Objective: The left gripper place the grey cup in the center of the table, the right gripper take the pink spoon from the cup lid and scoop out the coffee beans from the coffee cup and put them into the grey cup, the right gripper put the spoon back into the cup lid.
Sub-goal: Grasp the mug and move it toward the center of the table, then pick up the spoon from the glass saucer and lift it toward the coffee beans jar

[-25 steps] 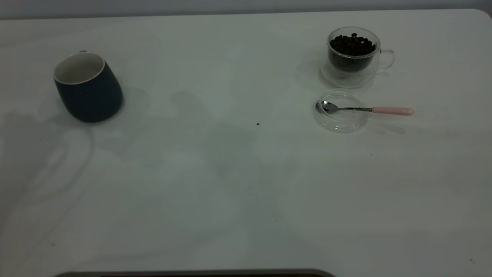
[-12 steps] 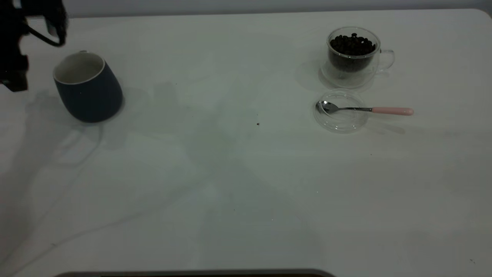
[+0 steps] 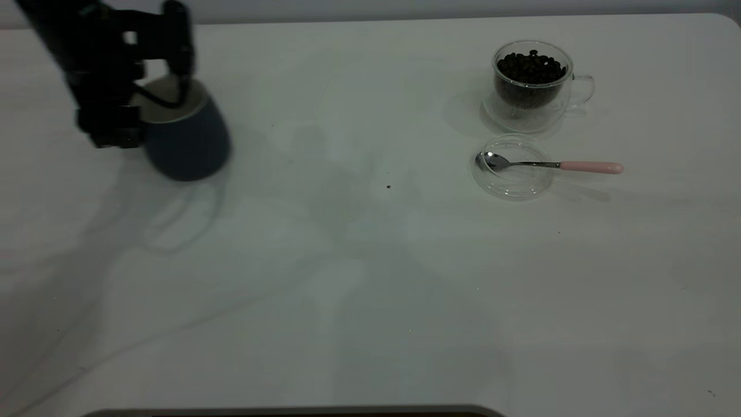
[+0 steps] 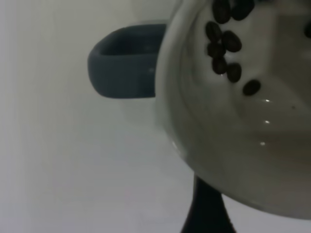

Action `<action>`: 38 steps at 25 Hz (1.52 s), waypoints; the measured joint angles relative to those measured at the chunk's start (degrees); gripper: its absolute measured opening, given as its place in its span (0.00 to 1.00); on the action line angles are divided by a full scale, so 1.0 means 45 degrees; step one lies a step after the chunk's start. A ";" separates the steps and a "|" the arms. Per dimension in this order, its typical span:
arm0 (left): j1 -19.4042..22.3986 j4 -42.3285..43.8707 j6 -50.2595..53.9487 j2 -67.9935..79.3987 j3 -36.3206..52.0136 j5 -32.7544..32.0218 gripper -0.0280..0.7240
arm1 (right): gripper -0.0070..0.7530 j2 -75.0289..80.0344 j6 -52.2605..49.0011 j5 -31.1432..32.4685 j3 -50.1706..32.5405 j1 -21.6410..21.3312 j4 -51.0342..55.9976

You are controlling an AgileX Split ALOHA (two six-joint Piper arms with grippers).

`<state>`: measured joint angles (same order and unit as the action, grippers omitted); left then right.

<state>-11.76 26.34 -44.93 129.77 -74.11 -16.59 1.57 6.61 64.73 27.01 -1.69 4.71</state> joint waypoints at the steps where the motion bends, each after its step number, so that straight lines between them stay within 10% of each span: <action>1: -0.0270 -0.0030 0.0037 0.0029 -0.0003 0.0130 0.82 | 0.79 0.0000 0.0000 0.0000 0.0000 0.0000 0.0000; 20: -0.3575 -0.0060 0.3309 -0.0262 -0.0153 0.2248 0.82 | 0.79 0.0000 0.0000 0.0000 0.0000 0.0000 0.0000; 38: -0.3575 -0.0294 1.0348 -1.0235 -0.0260 -0.8903 0.82 | 0.79 0.0000 0.0000 0.0000 0.0000 0.0000 0.0000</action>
<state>-27.85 25.02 1.63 83.71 -75.28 -56.65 1.57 6.61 64.73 27.01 -1.69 4.71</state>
